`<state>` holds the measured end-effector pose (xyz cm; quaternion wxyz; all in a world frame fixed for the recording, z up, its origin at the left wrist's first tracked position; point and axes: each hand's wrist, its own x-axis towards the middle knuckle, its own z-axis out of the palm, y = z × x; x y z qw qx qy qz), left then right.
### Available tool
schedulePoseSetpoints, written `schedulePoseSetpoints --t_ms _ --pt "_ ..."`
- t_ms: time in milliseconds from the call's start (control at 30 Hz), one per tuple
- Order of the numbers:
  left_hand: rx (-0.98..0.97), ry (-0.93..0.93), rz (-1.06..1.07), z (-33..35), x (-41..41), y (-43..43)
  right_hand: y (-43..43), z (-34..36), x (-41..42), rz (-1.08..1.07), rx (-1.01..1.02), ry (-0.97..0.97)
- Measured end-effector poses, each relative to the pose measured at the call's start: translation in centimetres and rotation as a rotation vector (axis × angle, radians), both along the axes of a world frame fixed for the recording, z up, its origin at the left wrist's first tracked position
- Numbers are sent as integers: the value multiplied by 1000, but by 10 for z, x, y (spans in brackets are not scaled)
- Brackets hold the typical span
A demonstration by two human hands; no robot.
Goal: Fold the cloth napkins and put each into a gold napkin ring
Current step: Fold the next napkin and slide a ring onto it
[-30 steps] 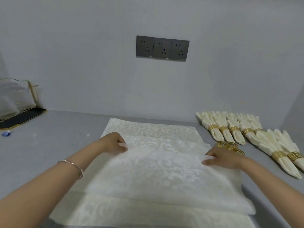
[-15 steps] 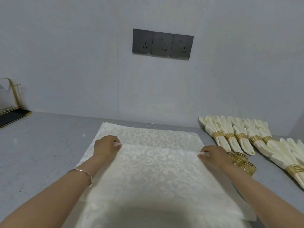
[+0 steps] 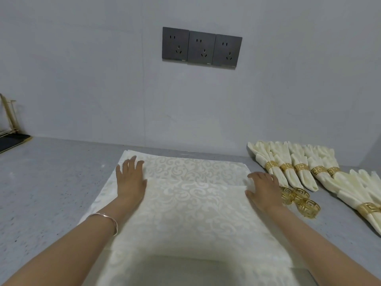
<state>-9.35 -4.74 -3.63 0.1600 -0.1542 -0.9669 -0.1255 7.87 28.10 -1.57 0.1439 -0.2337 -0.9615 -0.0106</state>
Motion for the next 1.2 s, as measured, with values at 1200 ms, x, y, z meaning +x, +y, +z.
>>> schedulePoseSetpoints --t_ms 1200 --pt "-141 -351 -56 -23 105 -46 -68 -42 98 9 -298 -167"
